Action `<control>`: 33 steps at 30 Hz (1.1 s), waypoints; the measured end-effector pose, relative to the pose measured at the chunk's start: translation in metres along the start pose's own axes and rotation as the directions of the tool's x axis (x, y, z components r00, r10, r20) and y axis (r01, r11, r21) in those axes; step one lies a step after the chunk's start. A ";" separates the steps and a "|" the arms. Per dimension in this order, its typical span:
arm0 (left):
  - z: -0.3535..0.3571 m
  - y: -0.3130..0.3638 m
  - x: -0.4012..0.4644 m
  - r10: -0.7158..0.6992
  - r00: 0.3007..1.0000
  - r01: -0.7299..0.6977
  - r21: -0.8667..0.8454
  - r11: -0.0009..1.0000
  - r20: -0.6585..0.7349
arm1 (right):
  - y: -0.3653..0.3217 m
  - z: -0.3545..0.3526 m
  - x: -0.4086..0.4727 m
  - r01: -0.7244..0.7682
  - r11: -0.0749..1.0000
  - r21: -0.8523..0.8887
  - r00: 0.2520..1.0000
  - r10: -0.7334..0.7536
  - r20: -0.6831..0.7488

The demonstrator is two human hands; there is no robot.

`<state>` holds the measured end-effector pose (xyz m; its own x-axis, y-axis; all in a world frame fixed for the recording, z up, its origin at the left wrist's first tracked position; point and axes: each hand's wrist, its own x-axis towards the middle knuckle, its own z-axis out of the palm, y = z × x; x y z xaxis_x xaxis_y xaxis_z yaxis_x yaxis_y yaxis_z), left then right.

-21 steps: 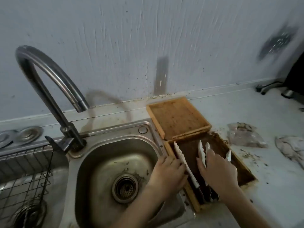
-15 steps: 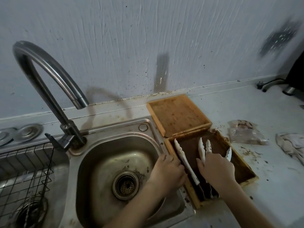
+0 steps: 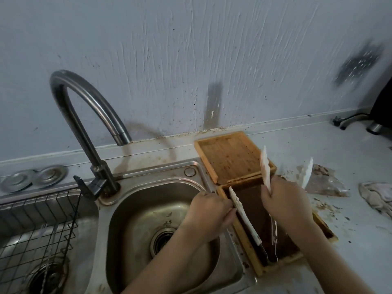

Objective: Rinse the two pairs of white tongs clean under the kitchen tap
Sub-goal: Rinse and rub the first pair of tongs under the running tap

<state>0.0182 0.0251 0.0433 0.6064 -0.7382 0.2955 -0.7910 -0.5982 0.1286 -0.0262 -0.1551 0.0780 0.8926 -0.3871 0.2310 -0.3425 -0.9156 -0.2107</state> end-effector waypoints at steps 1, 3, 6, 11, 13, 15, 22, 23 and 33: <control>-0.006 -0.005 -0.002 -0.024 0.999 0.023 -0.015 1.000 -0.045 | -0.005 -0.006 0.003 0.053 0.995 0.085 0.996 -0.047 -0.071; -0.020 -0.017 -0.008 -0.093 0.992 0.090 -0.041 0.995 -0.089 | -0.018 -0.014 0.009 0.173 0.941 0.290 0.971 -0.114 -0.211; -0.038 -0.034 -0.021 -0.178 0.975 0.172 -0.053 0.984 -0.132 | -0.048 -0.023 0.016 0.301 0.718 0.628 0.938 -0.104 -0.330; -0.065 -0.064 -0.050 -0.298 0.931 0.287 -0.081 0.954 -0.212 | -0.110 -0.024 0.026 0.086 0.199 0.976 0.996 -0.016 -0.084; -0.071 -0.079 -0.063 -0.329 0.907 0.313 -0.104 0.944 -0.261 | -0.136 -0.018 0.026 0.019 0.119 0.993 0.999 -0.035 -0.015; -0.075 -0.093 -0.074 -0.351 0.898 0.324 -0.141 0.936 -0.266 | -0.157 -0.009 0.025 -0.022 0.088 0.996 0.998 -0.058 0.027; -0.083 -0.140 -0.114 -0.506 0.806 0.473 -0.177 0.863 -0.308 | -0.214 0.031 0.018 -0.282 -0.149 0.948 0.959 -0.071 0.274; -0.083 -0.145 -0.119 -0.546 0.778 0.503 -0.213 0.838 -0.311 | -0.218 0.035 0.018 -0.302 -0.163 0.939 0.953 -0.058 0.296; -0.077 -0.191 -0.135 -0.875 0.479 0.785 -0.416 0.460 -0.063 | -0.219 0.052 0.026 -0.305 -0.138 0.942 0.950 0.028 0.311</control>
<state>0.0813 0.2628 0.0518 0.9778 0.1898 0.0890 0.0783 -0.7246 0.6847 0.0877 0.0411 0.0811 0.9296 -0.3593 -0.0820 0.0515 0.3471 -0.9364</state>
